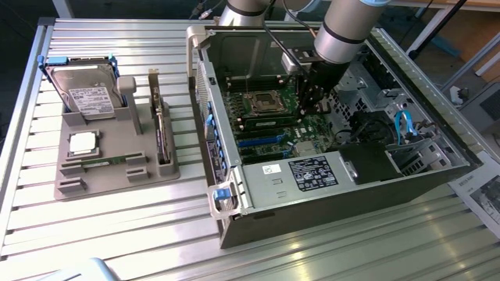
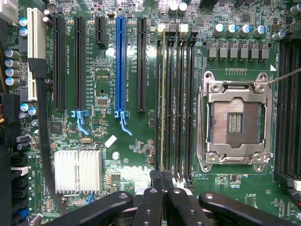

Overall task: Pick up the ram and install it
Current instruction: 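Press down the ram until it locks into place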

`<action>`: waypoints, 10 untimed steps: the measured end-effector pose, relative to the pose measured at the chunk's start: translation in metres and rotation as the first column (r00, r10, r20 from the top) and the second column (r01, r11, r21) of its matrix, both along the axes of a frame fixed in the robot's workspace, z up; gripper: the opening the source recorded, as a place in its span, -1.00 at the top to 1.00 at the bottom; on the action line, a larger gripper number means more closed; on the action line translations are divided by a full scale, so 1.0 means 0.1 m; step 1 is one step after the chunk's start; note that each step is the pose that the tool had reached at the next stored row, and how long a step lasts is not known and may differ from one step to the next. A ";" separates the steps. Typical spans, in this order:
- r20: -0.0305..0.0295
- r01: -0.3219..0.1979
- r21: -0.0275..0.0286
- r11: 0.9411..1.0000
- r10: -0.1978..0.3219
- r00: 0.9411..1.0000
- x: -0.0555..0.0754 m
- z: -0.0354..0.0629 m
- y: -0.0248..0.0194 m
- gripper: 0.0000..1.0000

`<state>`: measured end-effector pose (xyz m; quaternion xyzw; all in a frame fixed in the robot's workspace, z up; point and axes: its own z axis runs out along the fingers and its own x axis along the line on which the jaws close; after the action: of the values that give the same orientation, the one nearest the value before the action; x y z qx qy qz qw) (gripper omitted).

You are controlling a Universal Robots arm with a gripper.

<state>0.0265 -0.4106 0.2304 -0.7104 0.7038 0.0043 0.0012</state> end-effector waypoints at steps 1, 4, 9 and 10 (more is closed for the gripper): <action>0.000 0.000 0.000 1.000 0.000 1.000 0.00 0.000 0.000 0.80; -0.006 0.000 0.001 1.000 0.000 1.000 0.00 0.016 0.001 0.80; -0.014 0.000 0.000 1.000 0.000 1.000 0.00 0.049 0.000 0.80; -0.017 0.000 0.000 1.000 0.000 1.000 0.00 0.059 0.000 0.80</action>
<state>0.0269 -0.4106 0.2363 -0.7103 0.7038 0.0104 -0.0048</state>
